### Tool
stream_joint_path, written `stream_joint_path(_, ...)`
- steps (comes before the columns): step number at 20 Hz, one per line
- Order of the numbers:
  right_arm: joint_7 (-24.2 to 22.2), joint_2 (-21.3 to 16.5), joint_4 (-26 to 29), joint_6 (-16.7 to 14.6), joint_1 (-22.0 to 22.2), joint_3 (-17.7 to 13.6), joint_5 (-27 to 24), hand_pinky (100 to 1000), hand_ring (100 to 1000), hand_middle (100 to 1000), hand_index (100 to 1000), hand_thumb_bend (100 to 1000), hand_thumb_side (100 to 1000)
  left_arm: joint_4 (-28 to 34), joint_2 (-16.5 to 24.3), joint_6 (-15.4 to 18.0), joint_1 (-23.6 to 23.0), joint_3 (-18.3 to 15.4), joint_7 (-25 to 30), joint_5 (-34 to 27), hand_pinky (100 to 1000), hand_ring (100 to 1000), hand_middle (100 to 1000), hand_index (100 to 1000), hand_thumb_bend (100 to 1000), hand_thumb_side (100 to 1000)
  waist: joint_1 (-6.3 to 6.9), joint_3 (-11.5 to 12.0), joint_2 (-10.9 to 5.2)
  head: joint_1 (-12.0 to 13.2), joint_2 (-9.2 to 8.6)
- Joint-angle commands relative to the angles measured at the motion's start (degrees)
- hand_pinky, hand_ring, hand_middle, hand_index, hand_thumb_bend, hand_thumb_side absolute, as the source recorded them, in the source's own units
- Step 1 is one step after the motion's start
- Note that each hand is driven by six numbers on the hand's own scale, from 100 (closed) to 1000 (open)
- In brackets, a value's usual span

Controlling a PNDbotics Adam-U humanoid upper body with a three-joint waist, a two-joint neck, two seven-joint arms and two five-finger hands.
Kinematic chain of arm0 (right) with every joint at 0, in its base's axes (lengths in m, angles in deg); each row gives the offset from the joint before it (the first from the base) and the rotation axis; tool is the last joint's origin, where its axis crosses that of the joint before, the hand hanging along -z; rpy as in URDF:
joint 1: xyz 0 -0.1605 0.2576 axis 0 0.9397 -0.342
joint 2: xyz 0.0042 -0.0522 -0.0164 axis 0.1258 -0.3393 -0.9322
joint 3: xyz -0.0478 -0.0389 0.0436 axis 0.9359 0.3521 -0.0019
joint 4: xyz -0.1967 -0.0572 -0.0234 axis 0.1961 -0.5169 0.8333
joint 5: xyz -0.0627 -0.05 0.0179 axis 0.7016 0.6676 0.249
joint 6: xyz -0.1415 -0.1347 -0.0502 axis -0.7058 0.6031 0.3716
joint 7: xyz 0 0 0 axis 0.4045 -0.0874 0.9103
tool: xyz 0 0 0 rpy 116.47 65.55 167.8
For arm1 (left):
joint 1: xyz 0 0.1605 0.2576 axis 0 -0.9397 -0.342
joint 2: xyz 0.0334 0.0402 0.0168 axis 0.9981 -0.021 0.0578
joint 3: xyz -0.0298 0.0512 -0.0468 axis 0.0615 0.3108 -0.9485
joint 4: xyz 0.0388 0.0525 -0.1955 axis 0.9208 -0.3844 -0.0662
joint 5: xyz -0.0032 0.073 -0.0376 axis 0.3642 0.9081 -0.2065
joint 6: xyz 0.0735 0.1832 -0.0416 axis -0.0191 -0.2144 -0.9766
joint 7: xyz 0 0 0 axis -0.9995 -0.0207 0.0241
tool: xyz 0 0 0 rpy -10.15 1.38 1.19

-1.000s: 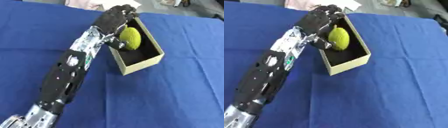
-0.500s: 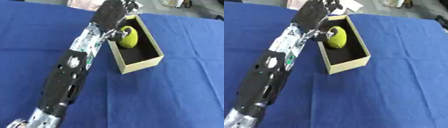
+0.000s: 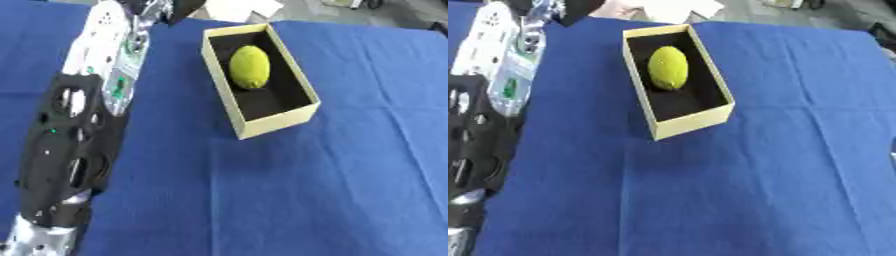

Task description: Pick up objects on the table and place them in the box.

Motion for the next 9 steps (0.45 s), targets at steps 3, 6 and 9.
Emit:
stream_joint_path(3,1.4,-4.2,0.9,-0.4,0.5,-1.5,1.7,818,829,671,816,100,585,7.5,5.2,-4.1,-3.1,-0.9,-1.5,-4.4,658,704,614,708,100,100,0.97,3.7,-2.17,-5.1,1.02)
stream_joint_path(6,2.3,-4.8,0.9,-0.5,0.6,-2.2,2.5,817,828,672,816,100,588,10.8,8.9,-6.4,-6.8,0.4,-3.6,-6.7,660,709,621,712,100,100,1.04,6.6,-1.98,-7.8,0.68)
stream_joint_path(9,3.0,-4.7,0.9,-0.5,-0.5,-2.5,2.9,817,828,674,816,100,591,14.1,12.6,-8.7,-10.5,1.6,-5.6,-9.0,662,710,623,714,100,100,1.09,7.4,-1.57,-8.7,-0.03)
